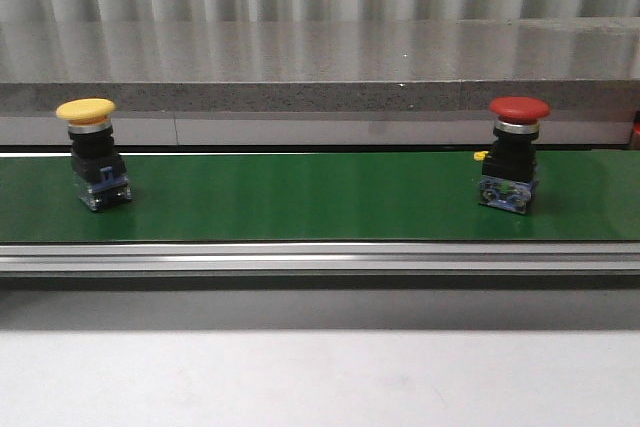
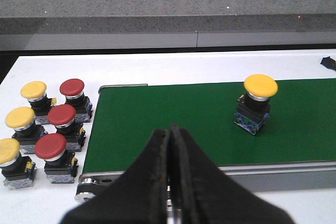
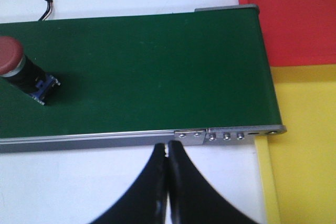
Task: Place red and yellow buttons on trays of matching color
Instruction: 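Grasp the red button at the belt's end with the right gripper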
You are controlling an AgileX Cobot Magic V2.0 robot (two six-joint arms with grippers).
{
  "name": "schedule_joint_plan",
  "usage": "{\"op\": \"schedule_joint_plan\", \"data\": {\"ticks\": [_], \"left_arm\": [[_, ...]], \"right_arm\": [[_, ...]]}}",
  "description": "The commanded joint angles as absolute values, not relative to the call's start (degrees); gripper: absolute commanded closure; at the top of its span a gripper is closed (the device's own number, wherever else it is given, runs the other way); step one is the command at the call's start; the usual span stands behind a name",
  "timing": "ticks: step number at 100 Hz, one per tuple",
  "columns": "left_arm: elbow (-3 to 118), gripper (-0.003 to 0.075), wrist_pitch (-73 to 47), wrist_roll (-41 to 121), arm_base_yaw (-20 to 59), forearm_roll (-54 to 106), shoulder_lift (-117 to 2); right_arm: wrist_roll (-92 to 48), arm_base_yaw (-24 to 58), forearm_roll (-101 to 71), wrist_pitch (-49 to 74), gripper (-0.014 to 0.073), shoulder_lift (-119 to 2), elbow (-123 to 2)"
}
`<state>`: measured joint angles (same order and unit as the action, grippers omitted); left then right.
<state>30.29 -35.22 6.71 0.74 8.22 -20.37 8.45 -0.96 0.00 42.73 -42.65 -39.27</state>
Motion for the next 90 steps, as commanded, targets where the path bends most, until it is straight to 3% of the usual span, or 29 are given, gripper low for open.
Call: {"op": "schedule_joint_plan", "data": {"ticks": [1, 17, 29, 50, 90], "left_arm": [[31.67, 0.0740, -30.84, 6.66, 1.06, 8.76, -20.83], [31.67, 0.0740, -30.84, 6.66, 1.06, 8.76, -20.83], [31.67, 0.0740, -30.84, 6.66, 1.06, 8.76, -20.83], [31.67, 0.0740, -30.84, 6.66, 1.06, 8.76, -20.83], [31.67, 0.0740, -30.84, 6.66, 1.06, 8.76, -20.83]], "right_arm": [[8.18, -1.09, 0.00, 39.99, 0.0498, -43.56, -41.39], [8.18, -1.09, 0.00, 39.99, 0.0115, -43.54, -41.39], [8.18, -1.09, -1.19, 40.15, -0.0057, -43.59, -41.39], [3.40, -0.05, -4.55, 41.36, -0.0062, -47.27, -42.82], [-0.71, 6.43, -7.90, 41.96, -0.0062, -66.00, -52.73]]}}
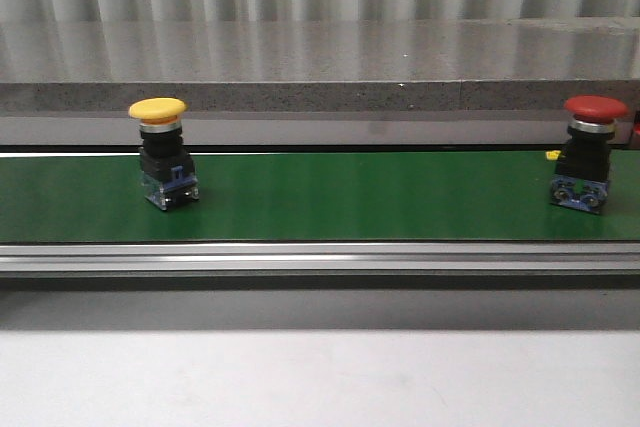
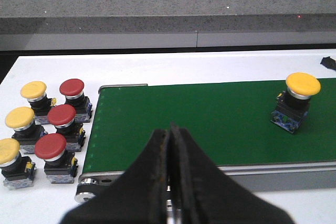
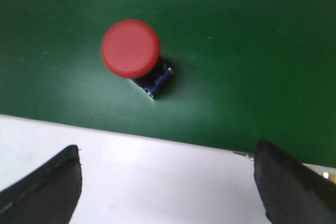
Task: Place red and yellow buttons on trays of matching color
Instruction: 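Grasp the red button at the belt's end with the right gripper, then lower the red button into the red tray and open the right gripper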
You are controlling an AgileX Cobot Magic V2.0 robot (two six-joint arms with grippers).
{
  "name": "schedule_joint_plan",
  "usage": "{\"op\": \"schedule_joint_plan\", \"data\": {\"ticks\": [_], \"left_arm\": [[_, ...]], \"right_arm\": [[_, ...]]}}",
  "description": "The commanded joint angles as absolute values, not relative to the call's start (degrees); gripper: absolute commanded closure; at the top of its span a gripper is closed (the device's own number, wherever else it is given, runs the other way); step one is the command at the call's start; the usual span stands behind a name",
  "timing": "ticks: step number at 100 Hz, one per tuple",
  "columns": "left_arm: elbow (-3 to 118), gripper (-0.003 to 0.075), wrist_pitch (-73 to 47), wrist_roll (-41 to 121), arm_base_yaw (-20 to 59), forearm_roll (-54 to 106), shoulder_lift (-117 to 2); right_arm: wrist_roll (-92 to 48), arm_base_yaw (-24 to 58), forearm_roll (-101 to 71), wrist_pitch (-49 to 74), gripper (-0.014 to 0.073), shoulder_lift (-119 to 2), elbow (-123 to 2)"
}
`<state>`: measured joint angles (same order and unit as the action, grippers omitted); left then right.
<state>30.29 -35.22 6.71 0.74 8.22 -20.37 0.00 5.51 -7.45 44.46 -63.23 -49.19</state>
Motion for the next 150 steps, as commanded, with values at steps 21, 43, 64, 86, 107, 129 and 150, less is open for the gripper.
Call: {"op": "schedule_joint_plan", "data": {"ticks": [21, 43, 64, 86, 107, 129, 150], "left_arm": [[31.67, 0.0740, -30.84, 6.66, 1.06, 8.76, -20.83], [31.67, 0.0740, -30.84, 6.66, 1.06, 8.76, -20.83], [31.67, 0.0740, -30.84, 6.66, 1.06, 8.76, -20.83], [31.67, 0.0740, -30.84, 6.66, 1.06, 8.76, -20.83], [31.67, 0.0740, -30.84, 6.66, 1.06, 8.76, -20.83], [31.67, 0.0740, -30.84, 6.66, 1.06, 8.76, -20.83], [31.67, 0.0740, -30.84, 6.66, 1.06, 8.76, -20.83]], "right_arm": [[-0.71, 6.77, -7.00, 38.62, -0.0062, -74.58, -56.23], [-0.71, 6.30, -4.24, 35.64, -0.0032, -81.27, -59.67], [-0.66, 3.38, -4.24, 39.74, 0.0352, -83.57, -62.43], [-0.60, -2.73, -4.24, 43.06, 0.0440, -83.43, -66.94], [1.29, -12.36, -4.36, 39.49, 0.0440, -84.37, -72.19], [4.24, -21.57, -4.36, 33.95, 0.0440, -89.79, -75.78], [4.74, -24.64, -5.83, 32.48, 0.0440, -97.79, -79.10]]}}
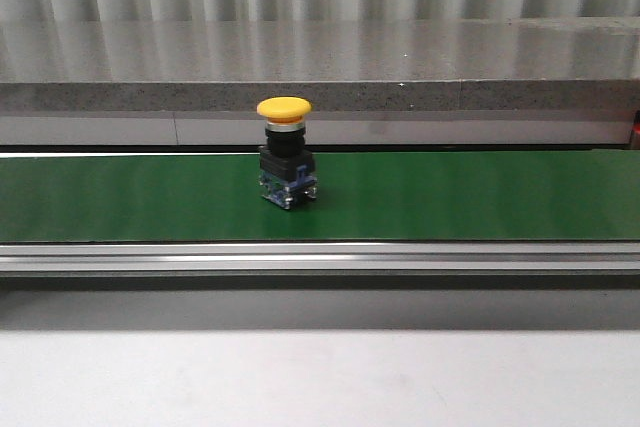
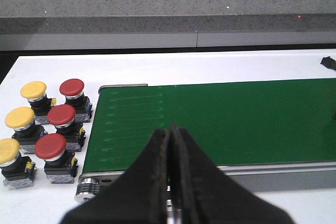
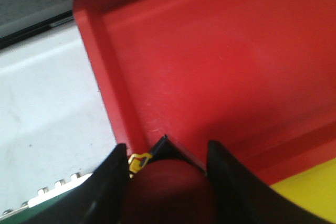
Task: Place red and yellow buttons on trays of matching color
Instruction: 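Lower the red button into the red tray and open the right gripper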
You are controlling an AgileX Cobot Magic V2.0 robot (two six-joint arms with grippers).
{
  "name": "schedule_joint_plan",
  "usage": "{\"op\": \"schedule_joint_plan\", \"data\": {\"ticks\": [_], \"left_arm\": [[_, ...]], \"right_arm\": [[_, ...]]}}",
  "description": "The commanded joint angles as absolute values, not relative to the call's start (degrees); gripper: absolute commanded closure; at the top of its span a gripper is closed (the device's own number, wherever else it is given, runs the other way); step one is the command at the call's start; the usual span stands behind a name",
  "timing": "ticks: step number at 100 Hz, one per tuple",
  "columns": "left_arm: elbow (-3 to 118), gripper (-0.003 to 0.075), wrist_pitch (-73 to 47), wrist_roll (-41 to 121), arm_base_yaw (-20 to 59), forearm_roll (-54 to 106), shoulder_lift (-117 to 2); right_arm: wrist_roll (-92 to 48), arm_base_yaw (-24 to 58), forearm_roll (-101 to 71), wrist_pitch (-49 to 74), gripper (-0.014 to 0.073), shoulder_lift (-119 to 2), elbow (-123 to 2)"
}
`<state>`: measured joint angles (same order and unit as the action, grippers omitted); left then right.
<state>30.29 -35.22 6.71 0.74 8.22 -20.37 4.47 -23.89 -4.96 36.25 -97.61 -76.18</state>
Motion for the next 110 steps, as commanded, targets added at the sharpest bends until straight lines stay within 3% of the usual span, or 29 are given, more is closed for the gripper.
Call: {"op": "schedule_joint_plan", "data": {"ticks": [1, 58, 67, 82, 89, 110], "left_arm": [[31.67, 0.0740, -30.84, 6.66, 1.06, 8.76, -20.83], [31.67, 0.0740, -30.84, 6.66, 1.06, 8.76, -20.83], [31.67, 0.0740, -30.84, 6.66, 1.06, 8.76, -20.83], [31.67, 0.0740, -30.84, 6.66, 1.06, 8.76, -20.83], [31.67, 0.0740, -30.84, 6.66, 1.06, 8.76, -20.83], [31.67, 0.0740, -30.84, 6.66, 1.06, 8.76, -20.83]], "right_arm": [[4.74, -24.64, -5.89, 32.43, 0.0440, -98.05, -79.20], [4.74, -25.84, -6.26, 28.62, 0.0429, -109.06, -82.15], [4.74, -26.04, -6.26, 28.95, 0.0342, -109.09, -82.15], [4.74, -26.08, -6.26, 29.82, 0.0084, -108.98, -82.55], [4.74, -26.08, -6.26, 30.87, 0.0006, -108.47, -82.80], [4.74, -26.08, -6.26, 31.80, -0.0016, -103.60, -82.80]]}}
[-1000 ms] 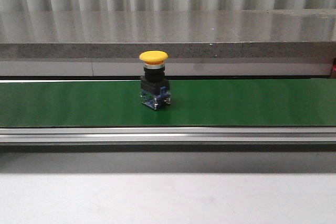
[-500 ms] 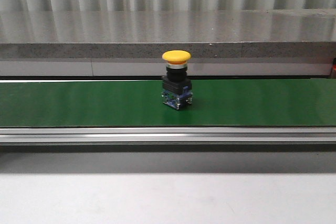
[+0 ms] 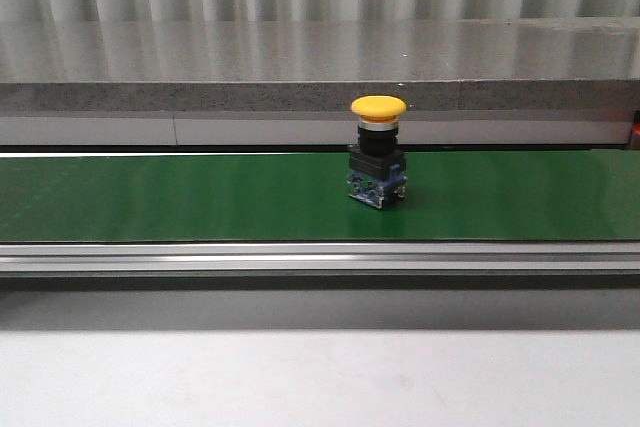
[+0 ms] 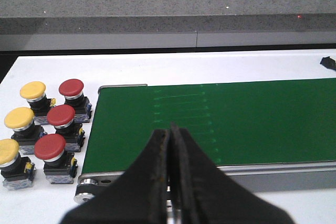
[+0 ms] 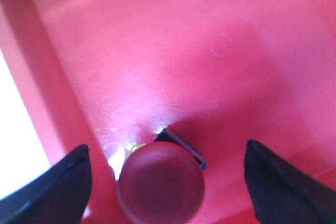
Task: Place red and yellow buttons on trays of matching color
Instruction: 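Lower the red button into the red tray and open the right gripper, then lower the right gripper onto the yellow button on the belt and grasp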
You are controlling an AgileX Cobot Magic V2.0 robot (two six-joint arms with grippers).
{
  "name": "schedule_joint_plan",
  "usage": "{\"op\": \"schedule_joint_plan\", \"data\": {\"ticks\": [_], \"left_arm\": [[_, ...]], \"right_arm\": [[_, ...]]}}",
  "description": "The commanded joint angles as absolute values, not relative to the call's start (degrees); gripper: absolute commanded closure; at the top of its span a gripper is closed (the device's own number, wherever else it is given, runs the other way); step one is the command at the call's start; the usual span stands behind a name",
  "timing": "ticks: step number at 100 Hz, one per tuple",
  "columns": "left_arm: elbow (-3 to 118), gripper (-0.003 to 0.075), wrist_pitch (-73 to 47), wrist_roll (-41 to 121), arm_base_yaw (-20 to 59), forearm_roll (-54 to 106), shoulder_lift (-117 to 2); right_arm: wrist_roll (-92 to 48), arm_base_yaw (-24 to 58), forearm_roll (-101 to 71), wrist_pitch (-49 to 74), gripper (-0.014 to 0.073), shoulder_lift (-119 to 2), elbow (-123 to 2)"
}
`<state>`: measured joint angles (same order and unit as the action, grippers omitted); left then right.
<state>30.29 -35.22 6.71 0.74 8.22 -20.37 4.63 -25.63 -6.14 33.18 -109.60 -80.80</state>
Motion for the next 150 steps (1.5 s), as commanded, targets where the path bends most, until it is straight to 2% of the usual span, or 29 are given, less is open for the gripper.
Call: {"op": "schedule_joint_plan", "data": {"ticks": [1, 32, 53, 72, 112, 150], "left_arm": [[31.67, 0.0740, -30.84, 6.66, 1.06, 8.76, -20.83], [31.67, 0.0740, -30.84, 6.66, 1.06, 8.76, -20.83], [31.67, 0.0740, -30.84, 6.66, 1.06, 8.76, -20.83], [31.67, 0.0740, -30.84, 6.66, 1.06, 8.76, -20.83], [31.67, 0.0740, -30.84, 6.66, 1.06, 8.76, -20.83], [31.67, 0.0740, -30.84, 6.66, 1.06, 8.76, -20.83]], "right_arm": [[4.74, -26.08, -6.26, 31.88, -0.0016, -103.36, -82.80], [1.10, -23.69, -6.26, 43.40, -0.0008, -92.05, -82.80], [-1.93, -16.06, -6.30, 53.41, -0.0008, -86.13, -81.89], [-3.52, -7.67, -6.30, 56.90, -0.0008, -82.62, -77.18], [-14.34, 6.05, -9.71, 60.86, -0.0008, -81.02, -68.41], [-17.76, 9.44, -15.30, 51.96, -0.0008, -82.41, -68.41]]}}
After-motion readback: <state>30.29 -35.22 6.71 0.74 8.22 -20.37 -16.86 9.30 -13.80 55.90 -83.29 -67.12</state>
